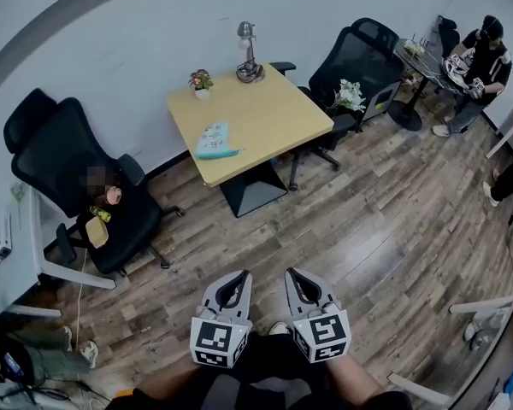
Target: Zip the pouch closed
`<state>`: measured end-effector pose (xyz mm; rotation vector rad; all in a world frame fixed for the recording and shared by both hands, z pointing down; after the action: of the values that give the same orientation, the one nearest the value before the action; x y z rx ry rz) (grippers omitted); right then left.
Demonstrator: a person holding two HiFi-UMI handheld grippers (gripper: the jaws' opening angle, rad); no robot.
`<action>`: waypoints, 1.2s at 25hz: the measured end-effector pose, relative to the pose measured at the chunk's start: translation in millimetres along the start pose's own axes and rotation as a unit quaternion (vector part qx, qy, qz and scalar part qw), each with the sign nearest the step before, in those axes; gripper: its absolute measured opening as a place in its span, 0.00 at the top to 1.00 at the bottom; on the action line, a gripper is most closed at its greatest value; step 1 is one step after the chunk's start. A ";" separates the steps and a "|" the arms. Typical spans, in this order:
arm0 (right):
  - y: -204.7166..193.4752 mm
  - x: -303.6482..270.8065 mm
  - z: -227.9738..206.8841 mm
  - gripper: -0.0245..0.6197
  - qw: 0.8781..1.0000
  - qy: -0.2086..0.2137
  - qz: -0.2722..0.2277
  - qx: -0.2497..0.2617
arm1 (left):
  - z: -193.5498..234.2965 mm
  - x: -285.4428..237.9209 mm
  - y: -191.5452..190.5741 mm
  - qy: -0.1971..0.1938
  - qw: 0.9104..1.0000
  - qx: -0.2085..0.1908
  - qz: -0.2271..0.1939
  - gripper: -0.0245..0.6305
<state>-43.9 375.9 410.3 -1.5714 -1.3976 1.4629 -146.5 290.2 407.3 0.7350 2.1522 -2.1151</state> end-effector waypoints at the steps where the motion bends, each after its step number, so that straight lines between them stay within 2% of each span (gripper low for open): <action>1: 1.5 -5.1 0.0 0.94 1.000 0.002 0.001 -0.002 | 4.8 -2.3 -0.2 0.000 1.000 0.001 0.002 0.95; 8: 15.5 -53.8 -1.9 0.94 1.000 0.000 0.014 -0.002 | 48.8 -25.6 2.9 0.002 1.000 0.005 0.004 0.95; 16: 53.7 -122.3 7.6 0.94 0.999 0.011 0.026 0.035 | 121.6 -58.4 21.0 0.010 1.000 0.015 -0.018 0.95; 24: 85.4 -182.9 16.2 0.94 0.997 -0.013 0.027 0.066 | 186.5 -73.6 41.7 -0.003 0.999 -0.004 -0.048 0.95; 30: 97.8 -220.5 16.6 0.94 0.995 -0.007 0.043 0.092 | 222.1 -85.0 44.5 0.005 0.999 -0.009 -0.044 0.95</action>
<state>2.0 139.1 393.6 -1.5230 -1.1783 1.6067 -121.5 51.3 379.1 0.6636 2.2464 -2.1346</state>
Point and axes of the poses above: the fingertips, and each gripper's own axes: x backward along the fingers, z to its left, y out of its top, the point moved 5 cm from there along x, backward along the fingers, and after that the axes turned 8 degrees about -x, right-handed, at the moved point
